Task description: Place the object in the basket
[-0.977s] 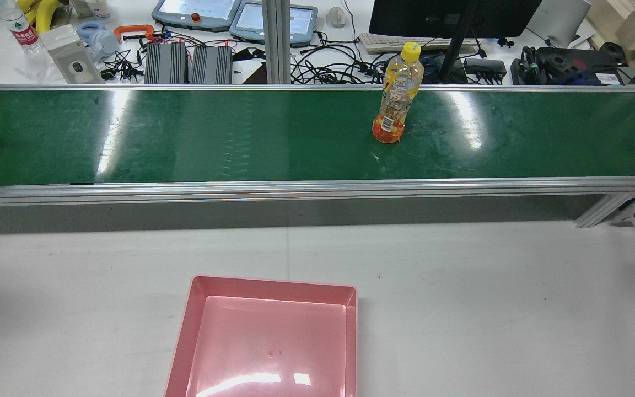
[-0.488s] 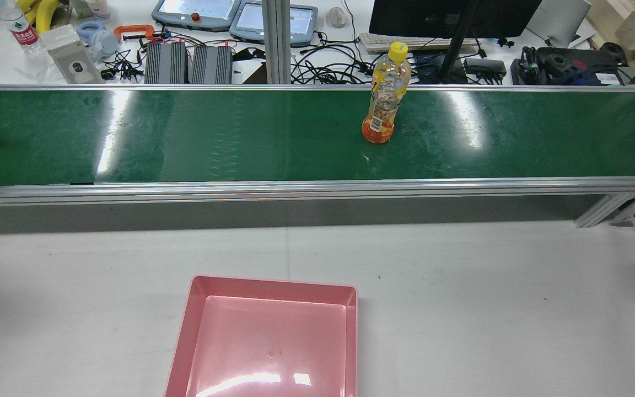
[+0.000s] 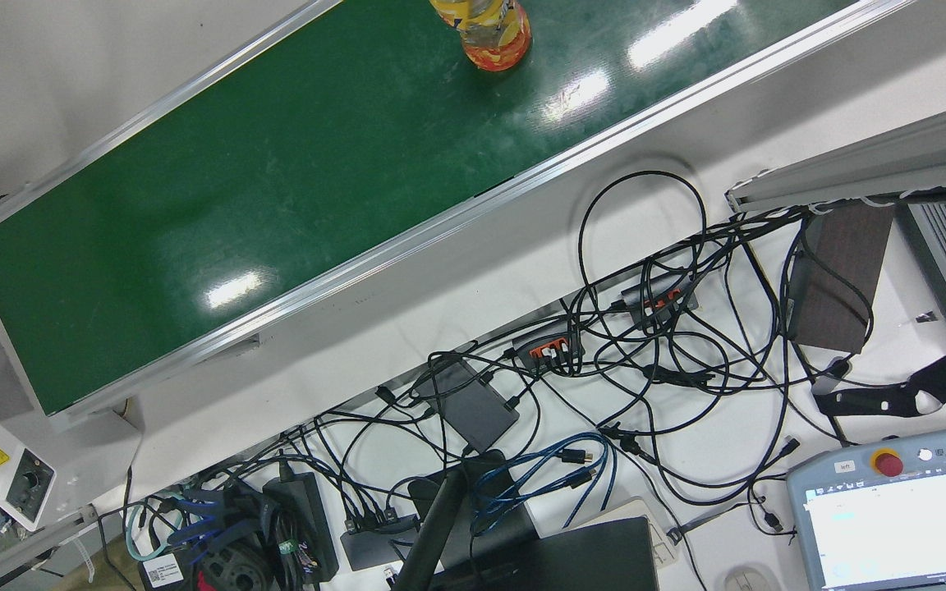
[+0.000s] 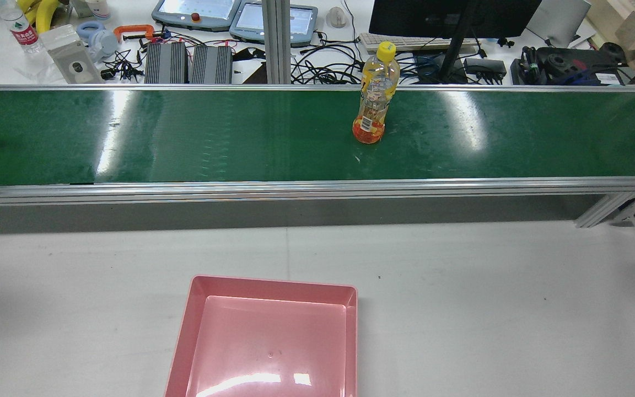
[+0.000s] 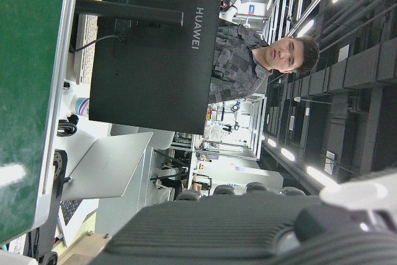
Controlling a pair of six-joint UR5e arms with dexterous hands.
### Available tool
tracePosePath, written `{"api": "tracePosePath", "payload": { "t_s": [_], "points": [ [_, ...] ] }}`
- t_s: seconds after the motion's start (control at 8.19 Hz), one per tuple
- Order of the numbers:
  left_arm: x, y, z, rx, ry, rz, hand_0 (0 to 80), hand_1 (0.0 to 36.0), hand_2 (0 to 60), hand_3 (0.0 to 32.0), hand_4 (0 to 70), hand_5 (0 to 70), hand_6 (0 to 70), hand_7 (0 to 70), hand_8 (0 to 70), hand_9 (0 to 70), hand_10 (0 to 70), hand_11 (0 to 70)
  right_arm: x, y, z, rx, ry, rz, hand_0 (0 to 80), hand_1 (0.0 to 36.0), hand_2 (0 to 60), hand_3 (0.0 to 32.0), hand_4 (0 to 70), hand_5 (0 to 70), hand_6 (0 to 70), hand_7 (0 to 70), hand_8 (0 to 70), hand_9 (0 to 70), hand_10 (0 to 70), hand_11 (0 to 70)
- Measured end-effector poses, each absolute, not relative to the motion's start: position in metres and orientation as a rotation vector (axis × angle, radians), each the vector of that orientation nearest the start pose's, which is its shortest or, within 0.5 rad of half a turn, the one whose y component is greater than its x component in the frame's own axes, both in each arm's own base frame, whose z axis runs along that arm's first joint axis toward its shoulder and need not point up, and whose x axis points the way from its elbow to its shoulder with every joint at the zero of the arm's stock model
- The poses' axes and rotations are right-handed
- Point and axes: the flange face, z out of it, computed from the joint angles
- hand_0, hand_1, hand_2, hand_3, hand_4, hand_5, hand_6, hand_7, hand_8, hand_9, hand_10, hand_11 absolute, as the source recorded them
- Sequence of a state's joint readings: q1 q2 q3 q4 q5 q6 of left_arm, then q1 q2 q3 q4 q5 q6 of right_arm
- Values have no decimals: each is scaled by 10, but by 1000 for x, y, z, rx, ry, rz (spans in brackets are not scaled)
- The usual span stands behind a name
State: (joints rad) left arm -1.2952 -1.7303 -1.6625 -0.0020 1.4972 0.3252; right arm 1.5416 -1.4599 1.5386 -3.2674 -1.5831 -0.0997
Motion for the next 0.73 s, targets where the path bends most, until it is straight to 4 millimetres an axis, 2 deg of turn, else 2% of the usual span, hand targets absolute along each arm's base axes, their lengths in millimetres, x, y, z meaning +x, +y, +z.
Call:
{"api": "tracePosePath", "payload": {
  "t_s": [0.73],
  "points": [
    [16, -578, 558, 111, 2268, -1708, 505, 124, 0, 0, 30, 12, 0, 0, 0, 0, 39, 77, 117, -536, 659, -64, 2239, -2346, 0, 0, 0, 0, 0, 0, 0, 0, 0, 0, 0, 0]
  ]
}}
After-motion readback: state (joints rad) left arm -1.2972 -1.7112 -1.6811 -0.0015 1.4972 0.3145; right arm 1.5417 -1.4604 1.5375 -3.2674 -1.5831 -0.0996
